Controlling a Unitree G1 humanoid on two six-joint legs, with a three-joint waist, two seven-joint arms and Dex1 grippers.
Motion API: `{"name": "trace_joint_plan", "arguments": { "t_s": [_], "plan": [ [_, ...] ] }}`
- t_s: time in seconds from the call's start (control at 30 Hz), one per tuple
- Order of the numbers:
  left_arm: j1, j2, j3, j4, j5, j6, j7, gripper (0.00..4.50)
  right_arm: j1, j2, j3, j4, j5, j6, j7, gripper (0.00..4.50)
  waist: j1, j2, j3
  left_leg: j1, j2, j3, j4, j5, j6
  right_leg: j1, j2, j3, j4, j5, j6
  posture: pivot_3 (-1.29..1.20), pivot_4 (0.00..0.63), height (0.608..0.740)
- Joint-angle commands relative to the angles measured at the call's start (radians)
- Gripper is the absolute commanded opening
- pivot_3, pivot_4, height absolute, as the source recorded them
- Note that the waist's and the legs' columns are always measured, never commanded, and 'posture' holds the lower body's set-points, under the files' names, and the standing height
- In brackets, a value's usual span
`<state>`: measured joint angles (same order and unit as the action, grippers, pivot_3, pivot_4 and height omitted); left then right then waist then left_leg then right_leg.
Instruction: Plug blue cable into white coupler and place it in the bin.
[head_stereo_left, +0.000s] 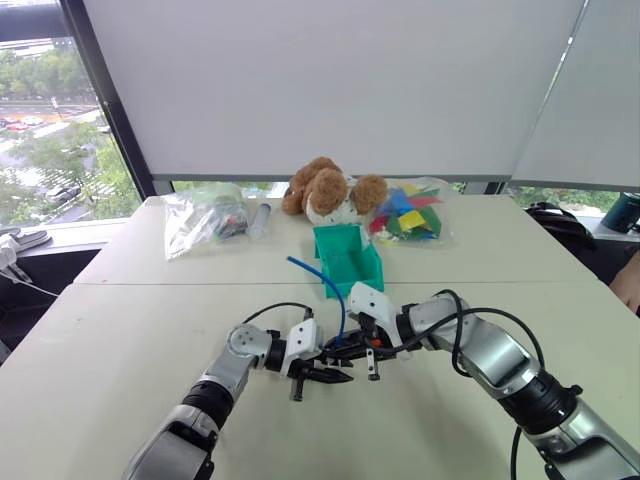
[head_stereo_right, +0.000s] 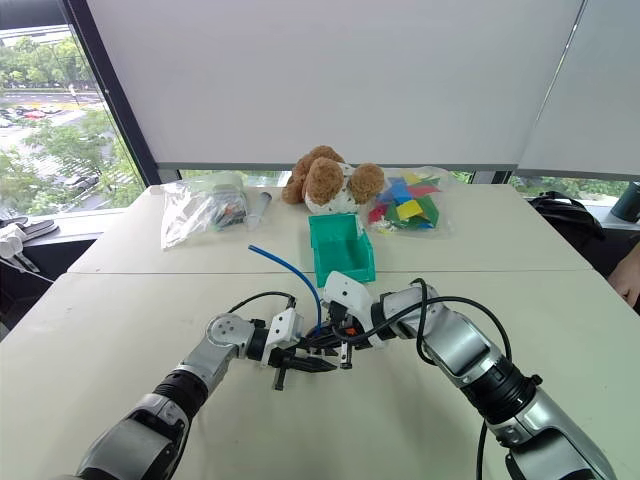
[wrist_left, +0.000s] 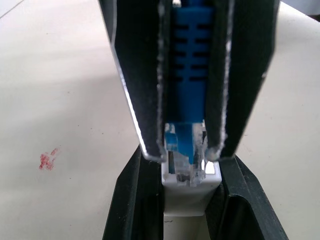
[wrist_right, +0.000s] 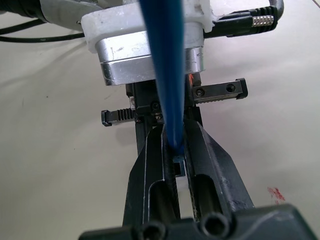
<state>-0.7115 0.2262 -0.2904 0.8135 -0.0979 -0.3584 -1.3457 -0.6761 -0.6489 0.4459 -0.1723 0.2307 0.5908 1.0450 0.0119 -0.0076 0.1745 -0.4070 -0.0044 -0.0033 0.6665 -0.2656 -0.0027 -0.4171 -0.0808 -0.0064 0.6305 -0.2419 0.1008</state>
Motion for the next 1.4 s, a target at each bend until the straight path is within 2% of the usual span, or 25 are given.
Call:
{"name": "trace_joint_plan", "arguments": {
  "t_s": [0.03,0.5,0.7,0.9,1.27,1.33,1.37,1.4],
  "plan": [
    [0.011,-0.001,-0.004,0.025,0.024,0.011,0.001,0.42,-0.018,-0.016,-0.013,0.002,-0.028,0.004,0.017,0.0,0.0,0.0,0.0,0.0,0.0,0.0,0.0,0.0,0.0,0.0,0.0,0.0,0.0,0.0,0.0,0.0,0.15,0.74],
    [0.009,-0.005,-0.005,0.026,0.034,0.015,0.007,0.42,-0.057,-0.029,0.031,0.024,-0.106,0.003,0.097,0.0,0.001,0.0,0.0,0.0,0.0,-0.001,0.0,0.0,0.0,0.0,0.0,0.0,0.0,0.0,0.0,0.0,0.15,0.74],
    [0.011,-0.008,-0.005,0.023,0.039,0.022,0.007,0.42,-0.058,0.021,0.094,0.087,-0.156,-0.034,0.108,0.0,0.0,0.0,-0.001,0.002,0.0,-0.001,0.0,0.0,0.0,0.003,0.0,-0.001,0.0,0.0,0.0,0.0,0.15,0.74],
    [0.013,-0.007,-0.003,0.018,0.047,0.03,0.01,0.42,-0.034,0.058,0.14,0.185,-0.201,-0.079,0.132,0.0,-0.005,0.0,-0.004,0.015,0.001,0.0,-0.003,0.0,0.0,0.013,0.0,-0.001,-0.001,-0.002,-0.004,0.0,0.15,0.74],
    [0.024,0.009,-0.004,0.001,0.068,0.045,0.026,0.42,0.023,0.099,0.149,0.231,-0.232,-0.081,0.142,0.0,-0.013,-0.001,-0.022,0.016,0.001,-0.001,-0.005,-0.001,0.001,0.014,0.001,-0.001,-0.001,-0.002,-0.004,0.0,0.15,0.74],
    [0.026,0.014,-0.005,-0.003,0.072,0.052,0.032,1.46,0.025,0.103,0.146,0.227,-0.232,-0.075,0.143,0.0,-0.017,-0.001,-0.023,0.016,0.002,-0.001,-0.005,-0.001,0.001,0.014,0.001,-0.001,-0.001,-0.002,-0.004,0.0,0.15,0.74],
    [0.026,0.016,-0.004,-0.005,0.072,0.057,0.034,1.76,0.027,0.104,0.146,0.227,-0.234,-0.075,0.144,0.0,-0.02,-0.001,-0.023,0.016,0.002,-0.001,-0.005,-0.001,0.001,0.014,0.0,-0.001,-0.001,-0.002,-0.004,0.0,0.15,0.74],
    [0.027,0.018,-0.005,-0.007,0.072,0.063,0.032,2.29,0.029,0.104,0.151,0.229,-0.239,-0.079,0.146,0.0,-0.022,-0.001,-0.023,0.016,0.002,-0.001,-0.005,-0.001,0.001,0.014,0.0,-0.001,-0.001,-0.002,-0.004,0.0,0.15,0.74]
  ]
}}
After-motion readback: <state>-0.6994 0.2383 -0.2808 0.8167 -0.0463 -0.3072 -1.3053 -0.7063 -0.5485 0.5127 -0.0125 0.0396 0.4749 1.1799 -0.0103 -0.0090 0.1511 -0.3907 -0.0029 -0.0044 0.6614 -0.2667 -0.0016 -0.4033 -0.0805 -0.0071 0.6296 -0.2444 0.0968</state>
